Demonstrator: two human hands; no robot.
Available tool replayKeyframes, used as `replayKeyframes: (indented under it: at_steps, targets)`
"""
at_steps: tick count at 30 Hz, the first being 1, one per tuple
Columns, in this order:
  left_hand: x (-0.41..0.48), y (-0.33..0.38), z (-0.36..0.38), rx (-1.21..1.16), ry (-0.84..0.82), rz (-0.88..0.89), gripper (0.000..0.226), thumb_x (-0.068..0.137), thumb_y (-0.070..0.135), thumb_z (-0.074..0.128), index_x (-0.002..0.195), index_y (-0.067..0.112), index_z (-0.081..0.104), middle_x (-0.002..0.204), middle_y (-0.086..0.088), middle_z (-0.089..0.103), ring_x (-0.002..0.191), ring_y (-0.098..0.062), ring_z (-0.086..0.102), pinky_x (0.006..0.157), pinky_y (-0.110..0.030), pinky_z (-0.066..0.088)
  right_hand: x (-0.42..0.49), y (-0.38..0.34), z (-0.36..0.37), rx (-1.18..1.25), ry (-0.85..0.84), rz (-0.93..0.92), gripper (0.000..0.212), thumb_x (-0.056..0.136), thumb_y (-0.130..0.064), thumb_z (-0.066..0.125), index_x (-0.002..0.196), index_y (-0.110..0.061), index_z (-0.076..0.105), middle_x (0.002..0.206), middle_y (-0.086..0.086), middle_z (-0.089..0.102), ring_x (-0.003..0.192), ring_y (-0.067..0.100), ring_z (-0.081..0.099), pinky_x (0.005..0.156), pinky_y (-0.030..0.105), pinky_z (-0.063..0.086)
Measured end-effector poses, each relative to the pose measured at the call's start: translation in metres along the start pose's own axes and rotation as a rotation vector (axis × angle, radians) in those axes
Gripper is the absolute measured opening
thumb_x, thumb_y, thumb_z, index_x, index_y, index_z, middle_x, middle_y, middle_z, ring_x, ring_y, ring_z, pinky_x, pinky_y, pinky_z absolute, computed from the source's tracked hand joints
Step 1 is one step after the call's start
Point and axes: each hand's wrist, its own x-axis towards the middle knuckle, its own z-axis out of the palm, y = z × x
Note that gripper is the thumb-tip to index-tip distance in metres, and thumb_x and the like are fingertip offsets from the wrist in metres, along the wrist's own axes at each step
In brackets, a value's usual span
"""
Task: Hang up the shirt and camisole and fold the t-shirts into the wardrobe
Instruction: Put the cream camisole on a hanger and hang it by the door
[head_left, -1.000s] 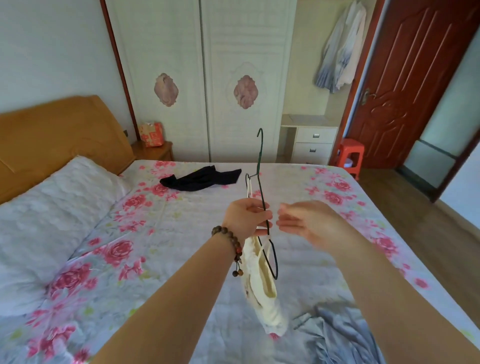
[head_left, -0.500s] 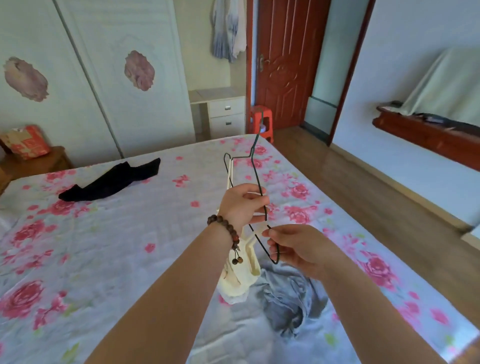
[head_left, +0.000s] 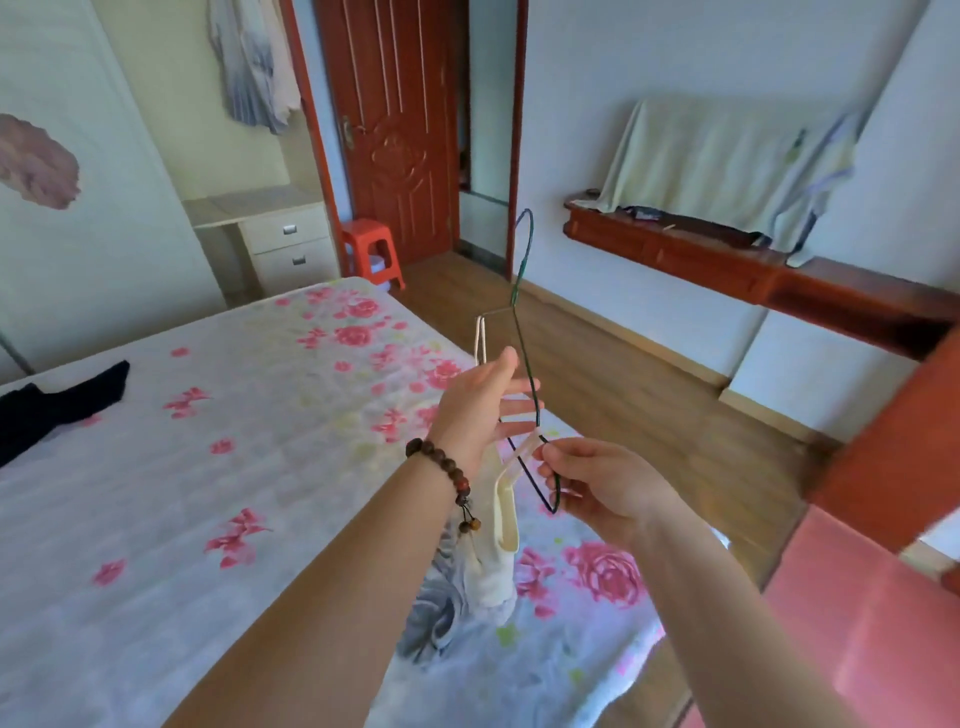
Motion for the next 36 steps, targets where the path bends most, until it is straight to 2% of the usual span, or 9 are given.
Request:
replayKeyframes:
  at_steps: [3,6,11,15,22,26,36]
  targets:
    - [0.000,-0.018,0.057,0.004,-0.037,0.024,0.045,0.099,0.048,0.037,0.125,0.017,0.056,0.112,-0.001,0.068,0.096,-0.016,0.069,0.083,-0.039,0.057,-0.018,-0.012,-0.059,0.026,0.066,-0.056,0.015,0.091,-0.003,0.057,0.079,-0.004,0.065,0.061,0.003,0.059,0.053,0.011,0.053,0.057,0.026,0.042]
    - [-0.004,-0.038,0.112,-0.029,-0.029,0.031,0.043,0.100,0.045,0.034,0.124,0.016,0.056,0.112,-0.002,0.068,0.099,-0.016,0.068,0.091,-0.043,0.054,-0.035,-0.023,-0.119,0.038,0.138,-0.106,0.014,0.092,-0.003,0.055,0.081,-0.002,0.064,0.062,0.004,0.057,0.051,0.010,0.052,0.051,0.021,0.043]
    - [-0.013,-0.077,0.195,-0.004,-0.056,0.115,0.027,0.099,0.044,0.037,0.109,0.031,0.058,0.113,-0.001,0.068,0.104,-0.014,0.066,0.091,-0.038,0.053,-0.063,-0.027,-0.214,0.095,0.246,-0.171,0.018,0.092,-0.003,0.054,0.077,-0.003,0.064,0.059,0.003,0.056,0.053,0.012,0.049,0.056,0.021,0.042]
    - [-0.014,-0.098,0.252,0.052,-0.115,0.147,0.038,0.100,0.043,0.034,0.127,0.025,0.052,0.115,0.006,0.064,0.108,-0.006,0.061,0.088,-0.025,0.051,-0.081,-0.025,-0.276,0.110,0.358,-0.201,0.019,0.092,-0.001,0.054,0.076,-0.002,0.063,0.060,0.006,0.054,0.051,0.013,0.050,0.055,0.023,0.042]
    - [0.008,-0.129,0.331,0.097,-0.189,0.103,0.039,0.101,0.042,0.035,0.132,0.023,0.050,0.125,0.001,0.060,0.112,-0.009,0.059,0.096,-0.035,0.049,-0.097,-0.020,-0.364,0.093,0.539,-0.215,0.021,0.092,-0.001,0.055,0.073,-0.004,0.064,0.064,0.008,0.052,0.058,0.018,0.046,0.061,0.029,0.038]
    - [0.032,-0.146,0.373,0.092,-0.221,0.080,0.035,0.100,0.043,0.035,0.127,0.028,0.051,0.123,0.001,0.062,0.111,-0.007,0.059,0.094,-0.033,0.050,-0.091,-0.015,-0.417,0.085,0.596,-0.220,0.014,0.092,-0.001,0.055,0.090,0.005,0.066,0.069,0.010,0.052,0.060,0.017,0.046,0.061,0.027,0.038]
    - [0.157,-0.191,0.475,0.078,-0.185,0.045,0.044,0.100,0.044,0.035,0.138,0.022,0.046,0.129,0.003,0.057,0.114,-0.007,0.058,0.094,-0.033,0.050,0.002,-0.043,-0.545,0.090,0.632,-0.171,0.017,0.094,-0.003,0.053,0.090,0.006,0.067,0.062,0.010,0.049,0.054,0.018,0.042,0.059,0.027,0.035]
